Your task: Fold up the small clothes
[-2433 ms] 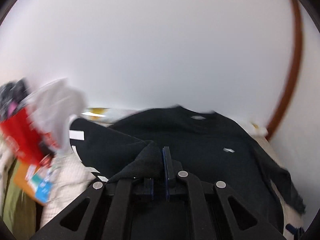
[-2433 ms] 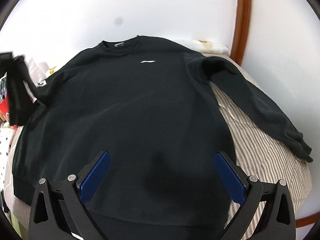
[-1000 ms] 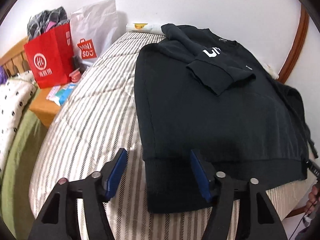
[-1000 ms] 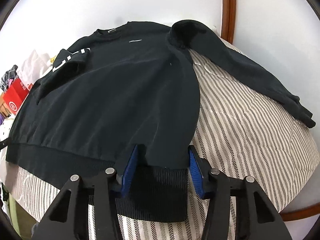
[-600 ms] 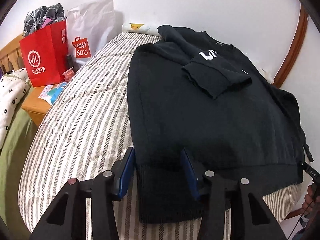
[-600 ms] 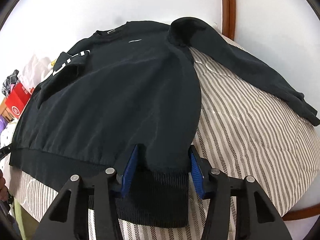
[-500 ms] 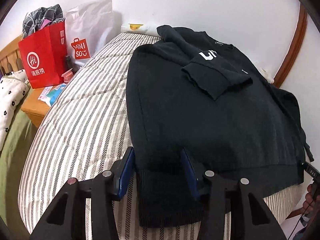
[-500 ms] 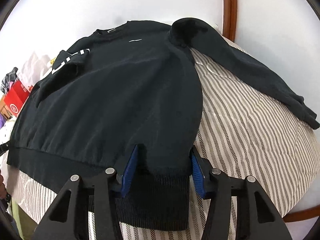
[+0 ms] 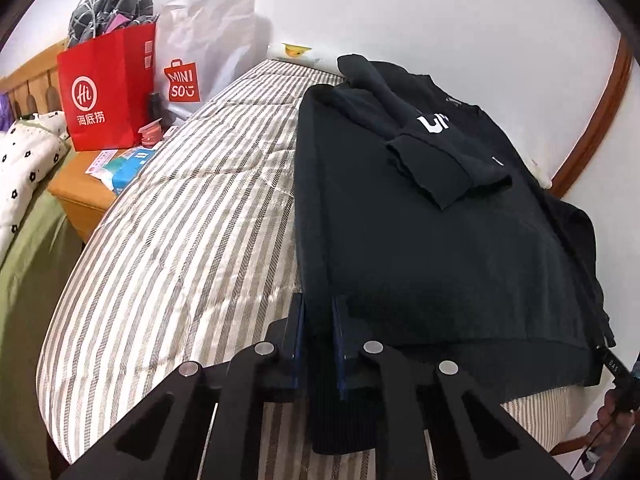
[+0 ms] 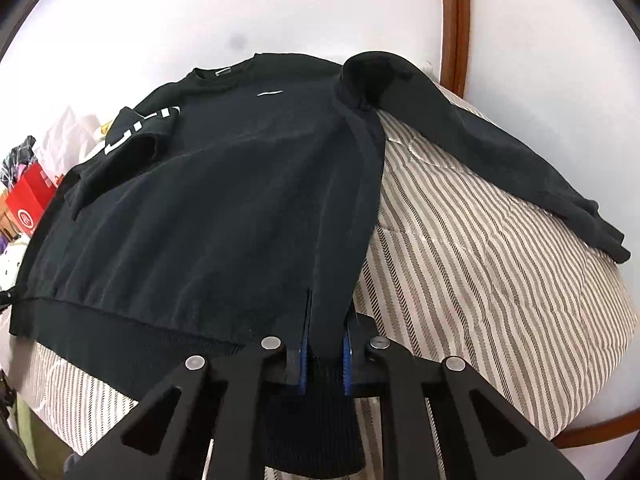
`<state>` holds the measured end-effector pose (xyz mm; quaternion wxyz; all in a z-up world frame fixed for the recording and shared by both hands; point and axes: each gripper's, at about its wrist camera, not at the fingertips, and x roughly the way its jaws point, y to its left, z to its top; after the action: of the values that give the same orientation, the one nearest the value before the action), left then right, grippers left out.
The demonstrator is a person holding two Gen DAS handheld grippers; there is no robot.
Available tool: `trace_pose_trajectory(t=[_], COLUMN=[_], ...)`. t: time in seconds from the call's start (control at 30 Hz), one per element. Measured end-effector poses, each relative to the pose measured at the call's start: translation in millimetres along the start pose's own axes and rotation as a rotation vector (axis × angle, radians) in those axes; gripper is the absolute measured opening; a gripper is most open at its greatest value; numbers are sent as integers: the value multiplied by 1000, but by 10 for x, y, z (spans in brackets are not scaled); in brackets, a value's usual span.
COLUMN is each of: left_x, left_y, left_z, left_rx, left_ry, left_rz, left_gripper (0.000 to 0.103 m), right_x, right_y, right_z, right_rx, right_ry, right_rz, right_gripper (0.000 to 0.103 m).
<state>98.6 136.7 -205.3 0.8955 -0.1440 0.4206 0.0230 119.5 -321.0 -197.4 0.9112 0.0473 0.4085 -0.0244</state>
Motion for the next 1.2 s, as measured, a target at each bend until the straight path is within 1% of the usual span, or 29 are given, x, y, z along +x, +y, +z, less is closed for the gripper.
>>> trace_pose_trajectory(t=[0.1, 0.23, 0.37, 0.47, 0.53, 0.6, 0.67, 0.7, 0.73, 0.77, 0.8, 0.83, 0.87, 0.93, 0.97, 1.07, 1.13, 1.17, 1.2], left_x=[-87, -229, -319, -347, -357, -384, -441, -466, -483, -486, -475, -458, -440, -362, -331, -244, -193, -165, -145], left_y=[-41, -31, 10, 34, 50, 84, 134, 168, 191, 213, 246, 284, 305, 327, 346, 422, 476, 511, 533], left_z=[-60, -143, -250, -296, -280, -241, -193, -151, -123, -90, -43, 7, 41, 134, 167, 279, 341, 370, 383], left_rx=[29, 52, 62, 84, 98, 102, 104, 107, 108, 109, 108, 104, 100, 95, 94, 62, 47, 41, 37], left_ry=[-16, -18, 0, 5, 5, 0, -34, -56, -71, -78, -78, -82, -85, -76, -69, -47, -34, -24, -17], left_rz=[14, -2, -19, -35, -57, -68, -60, -46, -35, -29, -35, -55, -70, -77, -80, -86, -95, -96, -95], left_gripper=[12, 12, 12, 12, 14, 17, 17, 20, 27, 31, 37, 40, 40, 40, 40, 40, 40, 40, 42], right_x=[-55, -137, -232, -250, -210, -196, -300, -369, -413, -448, -478, -493, -486, -412, -369, -107, 84, 232, 328], right_y=[-13, -41, -33, -22, -35, 16, 123, 206, 272, 339, 428, 534, 681, 1085, 1222, 1861, 2247, 2504, 2653], right_z=[-45, -67, -112, -139, -130, -77, -36, 13, 78, 159, 275, 368, 479, 714, 773, 1018, 1115, 1160, 1184], right_rx=[0, 5, 7, 0, 8, -18, -72, -104, -115, -109, -101, -111, -133, -179, -194, -253, -296, -329, -350], right_ry=[-2, -9, -11, 2, 29, 56, 20, -5, -16, -26, -46, -63, -80, -116, -120, -118, -105, -97, -86], right_rz=[-2, -8, -24, -42, -53, -102, -147, -198, -228, -234, -214, -190, -161, -101, -77, 53, 118, 160, 178], right_gripper=[12, 11, 11, 11, 13, 18, 19, 28, 44, 51, 53, 53, 53, 53, 53, 54, 58, 59, 62])
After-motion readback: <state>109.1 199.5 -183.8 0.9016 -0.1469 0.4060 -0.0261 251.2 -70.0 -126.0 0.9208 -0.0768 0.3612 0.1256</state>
